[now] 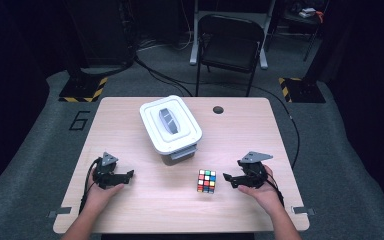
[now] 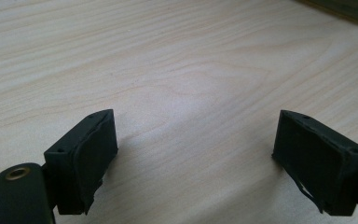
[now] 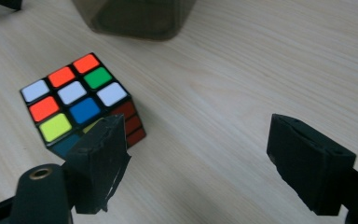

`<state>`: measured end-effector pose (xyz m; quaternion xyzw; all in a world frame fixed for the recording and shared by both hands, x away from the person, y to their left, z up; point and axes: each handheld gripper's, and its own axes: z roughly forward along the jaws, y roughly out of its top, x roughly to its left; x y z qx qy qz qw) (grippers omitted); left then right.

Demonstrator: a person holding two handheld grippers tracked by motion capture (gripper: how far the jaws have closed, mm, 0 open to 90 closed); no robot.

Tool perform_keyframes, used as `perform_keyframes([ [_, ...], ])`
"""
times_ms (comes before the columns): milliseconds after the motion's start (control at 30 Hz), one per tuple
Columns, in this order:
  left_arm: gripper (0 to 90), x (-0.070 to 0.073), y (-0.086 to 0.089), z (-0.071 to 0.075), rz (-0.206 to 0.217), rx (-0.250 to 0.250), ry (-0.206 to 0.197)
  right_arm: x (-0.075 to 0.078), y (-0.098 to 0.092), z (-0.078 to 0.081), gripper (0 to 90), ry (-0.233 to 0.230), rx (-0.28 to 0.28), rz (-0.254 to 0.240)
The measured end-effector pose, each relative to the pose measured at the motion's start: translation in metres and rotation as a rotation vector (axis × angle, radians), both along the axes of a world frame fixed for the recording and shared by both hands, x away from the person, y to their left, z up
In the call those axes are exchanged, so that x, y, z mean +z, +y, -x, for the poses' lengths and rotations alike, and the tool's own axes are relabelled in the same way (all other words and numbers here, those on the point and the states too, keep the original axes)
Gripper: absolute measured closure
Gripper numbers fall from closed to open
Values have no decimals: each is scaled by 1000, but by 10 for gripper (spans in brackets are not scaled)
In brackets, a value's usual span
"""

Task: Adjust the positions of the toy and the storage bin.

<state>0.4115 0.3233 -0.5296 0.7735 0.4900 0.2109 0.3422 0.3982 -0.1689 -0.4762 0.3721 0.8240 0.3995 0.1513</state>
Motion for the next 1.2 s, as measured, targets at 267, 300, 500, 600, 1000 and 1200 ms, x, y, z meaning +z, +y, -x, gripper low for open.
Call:
perform_keyframes([
  [267, 131, 0, 0, 0, -1, 5, -3, 5, 18, 6, 182, 7, 87, -10],
  [300, 131, 0, 0, 0, -1, 7, -2, 5, 21, 6, 180, -2, 95, -13],
  [500, 131, 0, -1, 1, 0, 13, -3, 5, 36, 8, 173, 7, 166, -6],
  [600, 131, 0, -1, 1, 0, 14, -4, 5, 42, 8, 173, 13, 187, -8],
  [1000, 131, 0, -1, 2, -5, 14, -11, 2, 61, 7, 150, 18, 245, 28],
  [1200, 131, 0, -2, 3, -2, 16, -6, -4, 67, 3, 157, 29, 250, 49],
])
